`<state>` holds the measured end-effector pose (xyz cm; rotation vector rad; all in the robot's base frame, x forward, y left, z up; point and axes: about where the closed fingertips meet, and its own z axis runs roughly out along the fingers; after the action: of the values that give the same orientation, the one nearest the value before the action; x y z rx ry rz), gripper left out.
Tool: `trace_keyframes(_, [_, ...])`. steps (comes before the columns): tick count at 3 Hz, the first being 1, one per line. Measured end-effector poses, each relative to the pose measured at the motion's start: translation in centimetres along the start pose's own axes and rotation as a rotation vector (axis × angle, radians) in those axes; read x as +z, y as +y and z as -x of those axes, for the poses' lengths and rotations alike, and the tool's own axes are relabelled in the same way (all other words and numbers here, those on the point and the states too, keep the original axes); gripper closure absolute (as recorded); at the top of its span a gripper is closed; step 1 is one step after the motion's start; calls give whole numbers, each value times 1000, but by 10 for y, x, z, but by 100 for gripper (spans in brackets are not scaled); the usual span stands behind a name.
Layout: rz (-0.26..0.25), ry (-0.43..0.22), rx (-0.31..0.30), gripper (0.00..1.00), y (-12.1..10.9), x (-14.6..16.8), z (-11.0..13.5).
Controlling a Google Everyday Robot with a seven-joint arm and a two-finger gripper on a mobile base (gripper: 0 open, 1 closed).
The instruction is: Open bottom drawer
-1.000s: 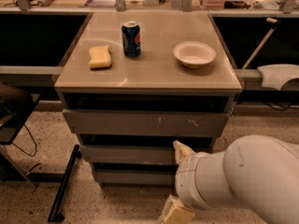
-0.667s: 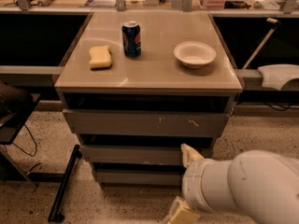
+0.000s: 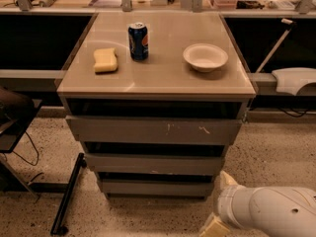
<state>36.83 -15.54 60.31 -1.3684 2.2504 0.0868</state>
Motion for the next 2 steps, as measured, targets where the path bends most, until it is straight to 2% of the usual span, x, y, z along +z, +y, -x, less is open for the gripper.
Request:
trace_keyframes(1, [47, 93, 38, 0, -14, 45, -42])
trace_keyframes(2, [42, 140, 38, 0, -25, 56, -55])
